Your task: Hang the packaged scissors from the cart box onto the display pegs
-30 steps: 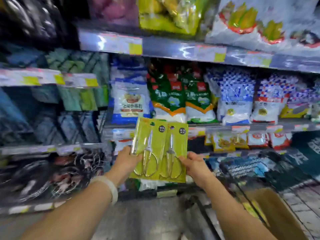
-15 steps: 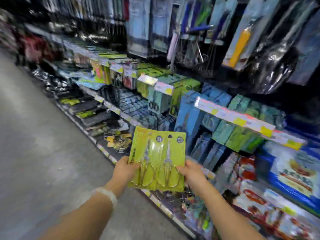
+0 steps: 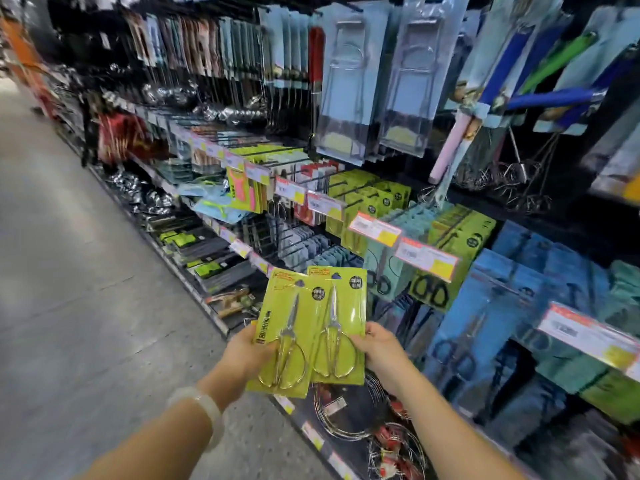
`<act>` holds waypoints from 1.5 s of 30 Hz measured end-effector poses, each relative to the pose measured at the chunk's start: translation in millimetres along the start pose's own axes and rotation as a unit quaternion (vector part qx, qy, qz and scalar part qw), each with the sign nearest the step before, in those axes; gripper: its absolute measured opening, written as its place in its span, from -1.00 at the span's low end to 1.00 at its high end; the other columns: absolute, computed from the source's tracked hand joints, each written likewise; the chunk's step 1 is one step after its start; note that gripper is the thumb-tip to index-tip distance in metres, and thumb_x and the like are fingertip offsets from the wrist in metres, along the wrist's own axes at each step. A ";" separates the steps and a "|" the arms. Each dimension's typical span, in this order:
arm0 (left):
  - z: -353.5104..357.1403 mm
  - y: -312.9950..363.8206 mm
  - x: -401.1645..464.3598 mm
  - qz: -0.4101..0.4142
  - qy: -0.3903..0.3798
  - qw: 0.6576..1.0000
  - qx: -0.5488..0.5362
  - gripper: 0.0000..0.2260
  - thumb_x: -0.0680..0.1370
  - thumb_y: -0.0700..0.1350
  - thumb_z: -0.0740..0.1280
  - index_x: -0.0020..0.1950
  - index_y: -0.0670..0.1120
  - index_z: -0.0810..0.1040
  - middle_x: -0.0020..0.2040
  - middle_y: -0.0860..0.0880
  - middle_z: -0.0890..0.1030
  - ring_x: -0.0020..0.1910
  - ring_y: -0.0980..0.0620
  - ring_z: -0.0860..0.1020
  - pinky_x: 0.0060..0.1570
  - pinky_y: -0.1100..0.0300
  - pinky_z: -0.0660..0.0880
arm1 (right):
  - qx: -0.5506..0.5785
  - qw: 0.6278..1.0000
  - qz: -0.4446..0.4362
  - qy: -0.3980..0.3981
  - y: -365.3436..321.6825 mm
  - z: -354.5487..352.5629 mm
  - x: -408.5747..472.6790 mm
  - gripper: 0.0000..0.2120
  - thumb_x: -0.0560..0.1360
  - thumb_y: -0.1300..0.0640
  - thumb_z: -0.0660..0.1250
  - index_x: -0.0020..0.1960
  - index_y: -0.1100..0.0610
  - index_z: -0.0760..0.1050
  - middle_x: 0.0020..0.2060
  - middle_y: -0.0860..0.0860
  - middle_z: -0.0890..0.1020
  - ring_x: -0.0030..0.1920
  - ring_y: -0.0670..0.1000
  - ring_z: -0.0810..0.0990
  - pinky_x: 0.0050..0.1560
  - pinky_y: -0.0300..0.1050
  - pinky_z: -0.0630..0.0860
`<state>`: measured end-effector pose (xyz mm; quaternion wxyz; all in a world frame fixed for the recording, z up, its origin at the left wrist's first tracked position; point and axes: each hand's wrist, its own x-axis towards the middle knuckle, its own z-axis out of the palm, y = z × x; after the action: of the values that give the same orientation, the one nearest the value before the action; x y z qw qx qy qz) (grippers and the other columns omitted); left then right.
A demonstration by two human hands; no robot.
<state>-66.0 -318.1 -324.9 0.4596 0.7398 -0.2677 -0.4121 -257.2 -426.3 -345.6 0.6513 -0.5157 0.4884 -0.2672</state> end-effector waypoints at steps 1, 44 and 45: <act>-3.1 3.0 12.1 0.000 -0.005 1.000 0.000 -0.90 0.46 -0.21 0.43 -0.11 -0.04 0.57 -0.21 0.00 0.63 -0.28 0.04 0.57 -0.31 0.21 0.49 | -0.006 1.000 0.002 0.004 -3.9 3.5 10.1 -0.90 0.52 0.34 0.26 -0.07 0.16 0.48 -0.13 0.13 0.63 -0.12 0.11 0.58 0.09 0.12 0.52; -37.4 62.3 292.1 0.026 -0.371 0.911 0.180 -0.75 0.55 -0.25 0.29 0.22 -0.09 0.47 0.09 -0.06 0.61 0.10 -0.05 0.53 0.14 0.09 0.43 | -0.188 0.890 0.063 0.410 -72.9 88.6 167.9 -0.56 0.57 0.01 0.22 0.33 0.27 0.33 0.19 0.20 0.51 0.05 0.15 0.55 0.00 -0.04 0.45; -35.2 61.4 291.8 0.026 -0.369 0.910 0.185 -0.73 0.55 -0.24 0.29 0.25 -0.10 0.45 0.11 -0.07 0.60 0.12 -0.06 0.52 0.13 0.10 0.42 | -0.166 0.906 0.054 0.386 -70.0 92.5 162.5 -0.60 0.57 0.00 0.21 0.29 0.24 0.38 0.15 0.17 0.54 0.01 0.10 0.54 0.02 -0.06 0.44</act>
<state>113.9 -554.6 -367.4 0.1931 0.5995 -0.5086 -0.5870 -100.2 -549.5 -339.7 0.3301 -0.4461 0.7658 -0.3250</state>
